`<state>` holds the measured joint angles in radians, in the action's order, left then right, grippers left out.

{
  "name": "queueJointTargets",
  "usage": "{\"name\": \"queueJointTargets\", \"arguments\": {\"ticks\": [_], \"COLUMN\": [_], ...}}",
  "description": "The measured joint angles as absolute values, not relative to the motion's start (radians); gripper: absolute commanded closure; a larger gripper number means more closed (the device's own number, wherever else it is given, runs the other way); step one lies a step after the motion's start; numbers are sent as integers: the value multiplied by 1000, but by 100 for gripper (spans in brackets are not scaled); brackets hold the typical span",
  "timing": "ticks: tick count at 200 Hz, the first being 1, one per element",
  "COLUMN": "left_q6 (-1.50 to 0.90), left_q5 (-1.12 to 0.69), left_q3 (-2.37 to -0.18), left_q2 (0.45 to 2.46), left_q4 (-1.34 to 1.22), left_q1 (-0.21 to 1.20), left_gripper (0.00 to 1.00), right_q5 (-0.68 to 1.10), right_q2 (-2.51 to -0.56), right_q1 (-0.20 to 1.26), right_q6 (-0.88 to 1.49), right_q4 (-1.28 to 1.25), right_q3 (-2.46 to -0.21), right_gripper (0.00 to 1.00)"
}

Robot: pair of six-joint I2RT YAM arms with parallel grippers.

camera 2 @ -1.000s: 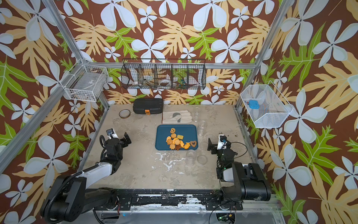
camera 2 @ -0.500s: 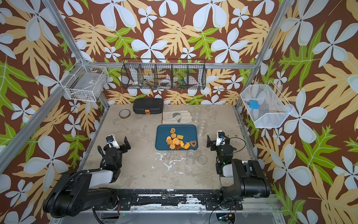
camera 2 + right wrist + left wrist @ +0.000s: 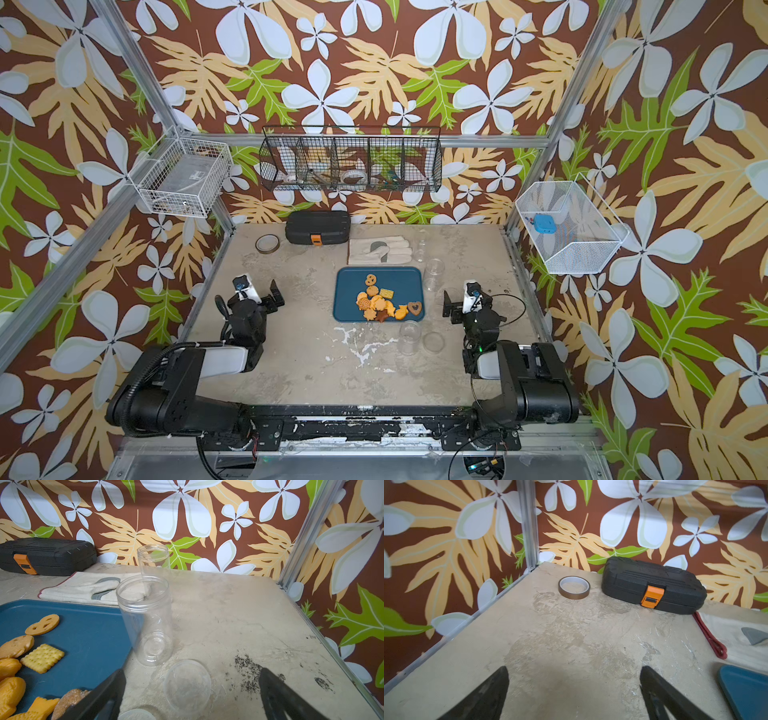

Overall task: Pour the cookies out of the jar
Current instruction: Reset both arms

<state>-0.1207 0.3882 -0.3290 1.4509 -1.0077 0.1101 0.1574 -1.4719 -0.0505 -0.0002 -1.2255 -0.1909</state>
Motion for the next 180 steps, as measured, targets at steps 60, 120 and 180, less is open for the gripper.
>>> {"name": "queueJointTargets", "arguments": {"ticks": [60, 120, 180], "left_q6": [-84, -96, -96], "left_q5": [366, 301, 290], "left_q3": [-315, -142, -136], "left_q2": [1448, 1448, 1449], "left_q4": [-949, -1188, -1267], "left_q1": [112, 78, 77], "left_gripper": [0, 0, 0], "right_q5": [157, 157, 157], "right_q2": [-1472, -1472, -1475], "right_q1": [-50, -50, -48], "right_q6": [0, 0, 0], "right_q4": [-1225, -1225, -1226], "right_q3": [-191, -191, -192], "right_gripper": [0, 0, 0]}}
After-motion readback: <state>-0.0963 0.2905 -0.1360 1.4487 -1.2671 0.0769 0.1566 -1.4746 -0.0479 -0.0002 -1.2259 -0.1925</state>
